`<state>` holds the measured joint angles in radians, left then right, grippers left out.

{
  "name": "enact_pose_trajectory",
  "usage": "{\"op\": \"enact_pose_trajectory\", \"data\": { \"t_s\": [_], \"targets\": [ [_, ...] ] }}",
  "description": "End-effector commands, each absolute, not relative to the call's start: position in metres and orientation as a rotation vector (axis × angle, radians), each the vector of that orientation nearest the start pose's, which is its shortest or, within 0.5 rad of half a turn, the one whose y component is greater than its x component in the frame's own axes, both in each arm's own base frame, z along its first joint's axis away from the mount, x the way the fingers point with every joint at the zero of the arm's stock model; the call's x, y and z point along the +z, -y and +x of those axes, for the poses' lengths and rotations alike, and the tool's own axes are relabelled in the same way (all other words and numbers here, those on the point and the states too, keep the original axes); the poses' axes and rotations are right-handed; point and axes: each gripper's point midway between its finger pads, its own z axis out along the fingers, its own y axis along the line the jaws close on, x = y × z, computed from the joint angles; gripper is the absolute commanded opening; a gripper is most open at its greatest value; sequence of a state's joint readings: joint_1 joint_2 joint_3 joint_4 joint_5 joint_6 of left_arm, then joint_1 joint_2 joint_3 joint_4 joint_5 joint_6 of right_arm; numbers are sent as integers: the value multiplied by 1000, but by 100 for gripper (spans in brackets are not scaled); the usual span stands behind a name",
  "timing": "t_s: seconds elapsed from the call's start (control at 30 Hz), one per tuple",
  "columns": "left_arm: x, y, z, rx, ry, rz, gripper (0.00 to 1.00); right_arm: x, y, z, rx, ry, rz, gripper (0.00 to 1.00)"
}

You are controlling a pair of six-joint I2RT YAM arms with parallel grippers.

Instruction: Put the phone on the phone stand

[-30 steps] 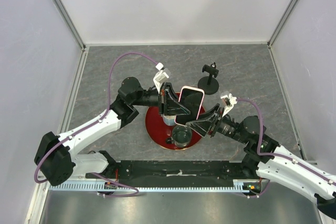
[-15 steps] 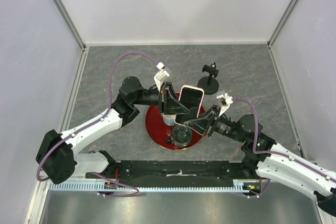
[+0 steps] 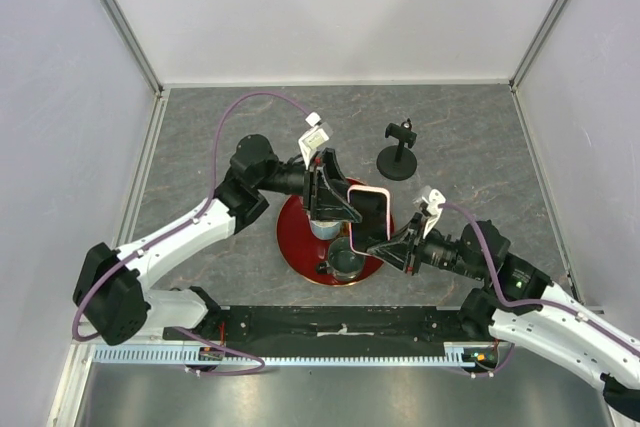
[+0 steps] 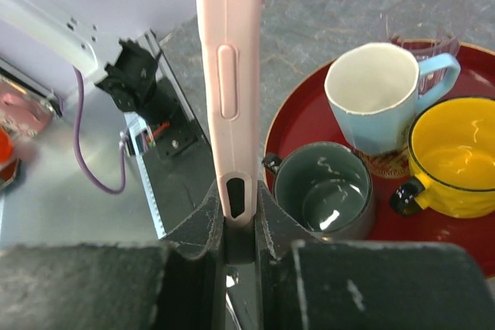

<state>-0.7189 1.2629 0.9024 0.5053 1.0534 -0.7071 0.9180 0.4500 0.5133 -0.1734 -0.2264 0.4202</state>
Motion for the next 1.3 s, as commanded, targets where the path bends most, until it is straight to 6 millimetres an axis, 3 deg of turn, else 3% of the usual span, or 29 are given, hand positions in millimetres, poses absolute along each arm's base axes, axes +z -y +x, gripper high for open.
{"op": "enact_pose_trajectory", "data": {
  "t_s": [0.0, 0.2, 0.3, 0.43, 0.57, 0.63, 0.77, 0.9, 1.03, 1.27],
  "targets": [
    [331, 345, 137, -1843, -1488, 1142, 60, 245, -239, 106, 1132, -1735, -754, 0],
    [325, 345, 137, -1839, -1505, 1191, 43, 248, -245, 105, 1145, -1738, -788, 0],
    [324, 345, 137, -1837, -1513, 1197, 40, 248, -246, 104, 1144, -1735, -800, 0],
    [326, 343, 132, -1859, -1499, 1231, 39, 249, -245, 104, 1141, -1739, -806, 0],
    [327, 341, 128, -1875, -1480, 1267, 50, 249, -246, 102, 1150, -1741, -811, 0],
    [329, 339, 126, -1864, -1459, 1278, 50, 251, -246, 99, 1166, -1736, -818, 0],
    [331, 338, 126, -1838, -1445, 1285, 38, 252, -245, 97, 1169, -1729, -826, 0],
    [332, 336, 126, -1793, -1426, 1303, 39, 253, -245, 97, 1172, -1728, -828, 0],
    [334, 333, 125, -1755, -1420, 1311, 48, 251, -246, 97, 1176, -1736, -828, 0],
    [337, 332, 123, -1744, -1399, 1319, 43, 258, -250, 96, 1211, -1712, -820, 0]
  ]
}}
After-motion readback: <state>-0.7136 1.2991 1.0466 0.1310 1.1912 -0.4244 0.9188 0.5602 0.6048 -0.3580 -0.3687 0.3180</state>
